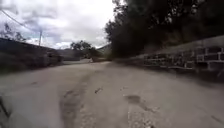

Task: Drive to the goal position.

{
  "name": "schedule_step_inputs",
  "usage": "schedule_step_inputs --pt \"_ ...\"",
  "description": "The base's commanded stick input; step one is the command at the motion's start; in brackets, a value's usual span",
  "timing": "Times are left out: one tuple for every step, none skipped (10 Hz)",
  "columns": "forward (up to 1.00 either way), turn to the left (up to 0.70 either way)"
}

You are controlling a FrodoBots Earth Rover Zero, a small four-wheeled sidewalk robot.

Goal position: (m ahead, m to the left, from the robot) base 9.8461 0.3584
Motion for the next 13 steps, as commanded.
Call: schedule_step_inputs --pt "0.70 0.00" --pt "0.70 0.00" --pt "0.70 0.00" --pt "0.70 0.00" --pt "0.70 0.00" --pt "0.70 0.00" --pt "0.70 0.00" --pt "0.70 0.00" --pt "0.70 0.00" --pt "0.70 0.00" --pt "0.70 0.00" --pt "0.70 0.00" --pt "0.70 0.00"
